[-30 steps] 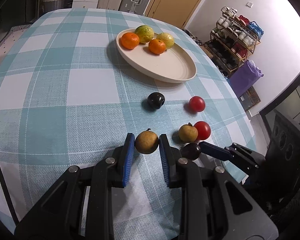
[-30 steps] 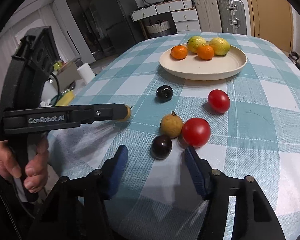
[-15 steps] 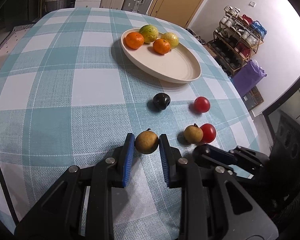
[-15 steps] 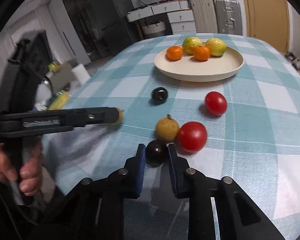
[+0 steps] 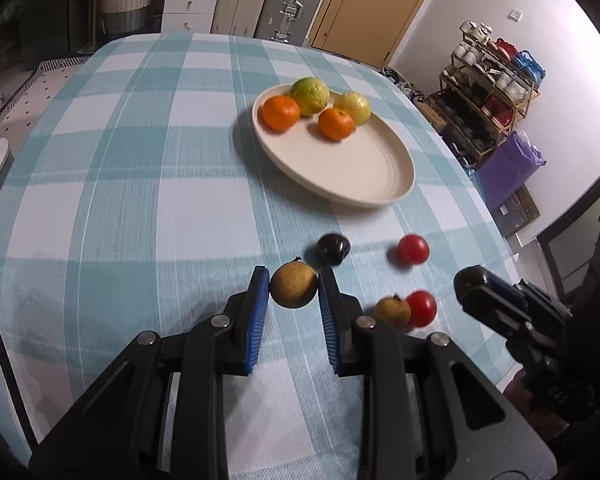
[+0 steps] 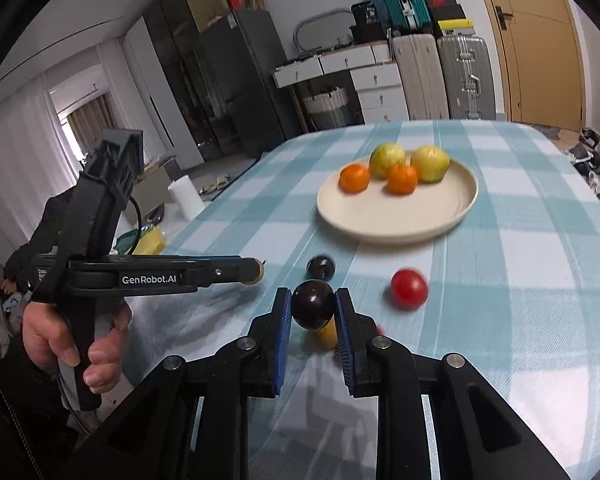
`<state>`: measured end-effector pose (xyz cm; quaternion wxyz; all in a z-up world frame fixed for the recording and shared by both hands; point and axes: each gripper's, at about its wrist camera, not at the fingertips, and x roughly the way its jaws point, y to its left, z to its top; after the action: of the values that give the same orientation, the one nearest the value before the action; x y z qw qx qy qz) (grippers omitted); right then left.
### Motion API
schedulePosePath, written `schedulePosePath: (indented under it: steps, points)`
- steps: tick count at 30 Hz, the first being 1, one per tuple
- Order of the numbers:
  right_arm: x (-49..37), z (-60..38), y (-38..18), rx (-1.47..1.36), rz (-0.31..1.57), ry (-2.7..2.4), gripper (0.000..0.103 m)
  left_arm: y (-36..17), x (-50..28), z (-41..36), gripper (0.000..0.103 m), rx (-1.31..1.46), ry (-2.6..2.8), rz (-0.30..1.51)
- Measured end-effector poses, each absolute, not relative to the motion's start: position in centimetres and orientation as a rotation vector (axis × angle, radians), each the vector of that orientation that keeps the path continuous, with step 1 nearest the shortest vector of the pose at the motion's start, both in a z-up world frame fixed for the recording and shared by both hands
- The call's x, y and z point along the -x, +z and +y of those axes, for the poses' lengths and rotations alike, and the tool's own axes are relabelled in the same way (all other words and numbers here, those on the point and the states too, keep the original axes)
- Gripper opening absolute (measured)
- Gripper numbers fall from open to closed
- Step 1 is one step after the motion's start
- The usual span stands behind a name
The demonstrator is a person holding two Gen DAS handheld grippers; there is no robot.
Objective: Organize fruits
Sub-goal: 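Carry the brown fruit and dark plum onto the cream plate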
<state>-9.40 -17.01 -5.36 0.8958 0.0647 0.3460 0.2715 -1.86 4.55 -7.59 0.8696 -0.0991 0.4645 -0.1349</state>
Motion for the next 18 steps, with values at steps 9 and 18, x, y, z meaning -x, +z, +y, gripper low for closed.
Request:
schedulePosePath:
  steps: [9, 18]
  points:
    - [6.4, -19.0, -3.8, -0.163, 0.674, 0.545, 0.022, -5.2, -2.0, 3.6, 0.022, 0.189, -0.276, 0.931]
    - [2.1, -20.2, -2.2, -0.155, 0.658, 0.513, 0.022, -4.1, -7.7, 1.9, 0.022, 0.174, -0.277, 0.914]
